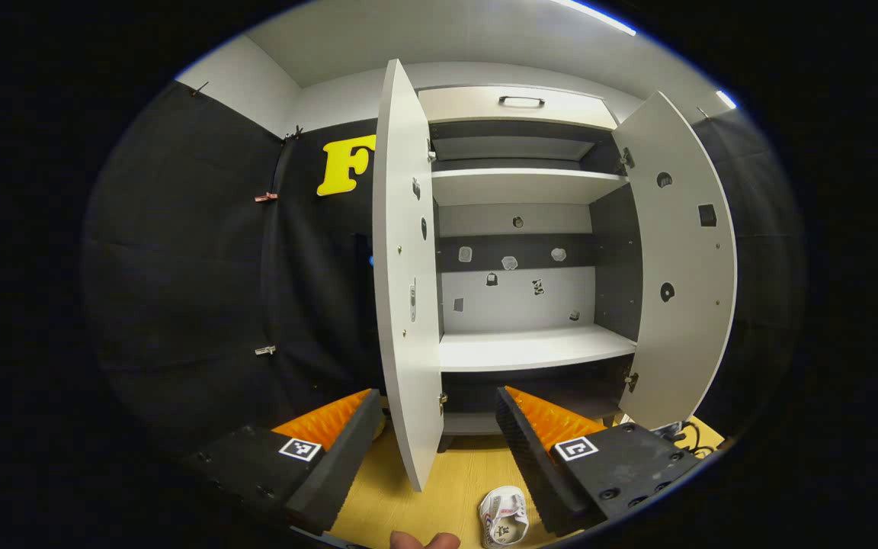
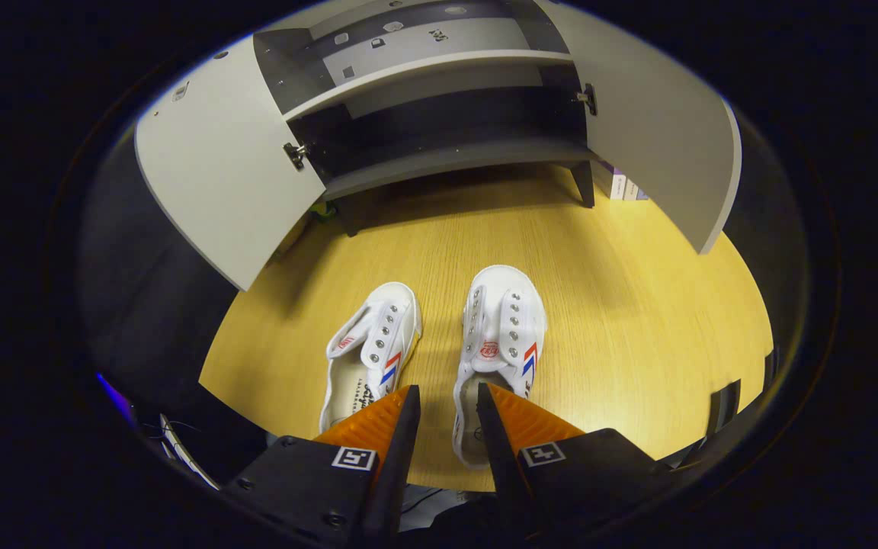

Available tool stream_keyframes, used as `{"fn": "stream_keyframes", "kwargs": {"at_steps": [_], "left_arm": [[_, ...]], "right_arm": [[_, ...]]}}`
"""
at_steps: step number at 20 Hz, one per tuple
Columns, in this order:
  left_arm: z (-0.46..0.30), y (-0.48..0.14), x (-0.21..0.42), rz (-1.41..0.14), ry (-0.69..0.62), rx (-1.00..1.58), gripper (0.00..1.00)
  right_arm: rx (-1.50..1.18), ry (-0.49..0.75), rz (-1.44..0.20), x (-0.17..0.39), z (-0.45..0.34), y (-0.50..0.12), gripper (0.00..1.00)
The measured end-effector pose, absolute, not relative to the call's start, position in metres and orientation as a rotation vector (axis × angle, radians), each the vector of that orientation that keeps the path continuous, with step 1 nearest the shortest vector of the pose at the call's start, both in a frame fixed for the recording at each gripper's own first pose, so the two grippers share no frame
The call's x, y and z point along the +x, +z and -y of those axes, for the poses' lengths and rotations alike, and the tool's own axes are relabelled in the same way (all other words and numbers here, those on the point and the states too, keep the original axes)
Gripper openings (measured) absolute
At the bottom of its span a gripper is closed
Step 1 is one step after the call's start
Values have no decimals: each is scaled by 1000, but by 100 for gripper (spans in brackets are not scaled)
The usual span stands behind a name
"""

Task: Grab one shoe with the right hand and put it into the shoe cabinet, grab the other shoe with the left hand and put it into the shoe cabinet; then close the right door with the right hand and the left door with the left hand.

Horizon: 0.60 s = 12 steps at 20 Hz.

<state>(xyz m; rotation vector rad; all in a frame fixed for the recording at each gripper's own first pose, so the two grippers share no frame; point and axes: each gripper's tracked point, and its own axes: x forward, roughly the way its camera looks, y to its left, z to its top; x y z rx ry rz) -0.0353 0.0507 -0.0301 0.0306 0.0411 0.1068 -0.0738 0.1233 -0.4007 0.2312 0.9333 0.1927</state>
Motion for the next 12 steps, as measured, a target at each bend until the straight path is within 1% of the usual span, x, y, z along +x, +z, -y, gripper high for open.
{"fn": "stream_keyframes", "kwargs": {"at_steps": [1,2,4,5,6,12], "left_arm": [[-51,-32,-36,-46,107,36,95],[-52,-33,-35,-49,107,40,95],[-53,-35,-33,-56,110,42,95],[-53,-37,-32,-59,113,40,95],[-54,-39,-31,-63,115,37,95],[-50,-51,-28,-76,105,61,95]], "right_arm": [[220,173,-951,-73,-124,-416,37],[213,159,-955,-70,-125,-427,39],[192,148,-943,-64,-130,-444,40],[184,147,-924,-59,-132,-447,31],[167,141,-904,-54,-133,-450,35],[145,95,-755,-19,-138,-454,35]]}}
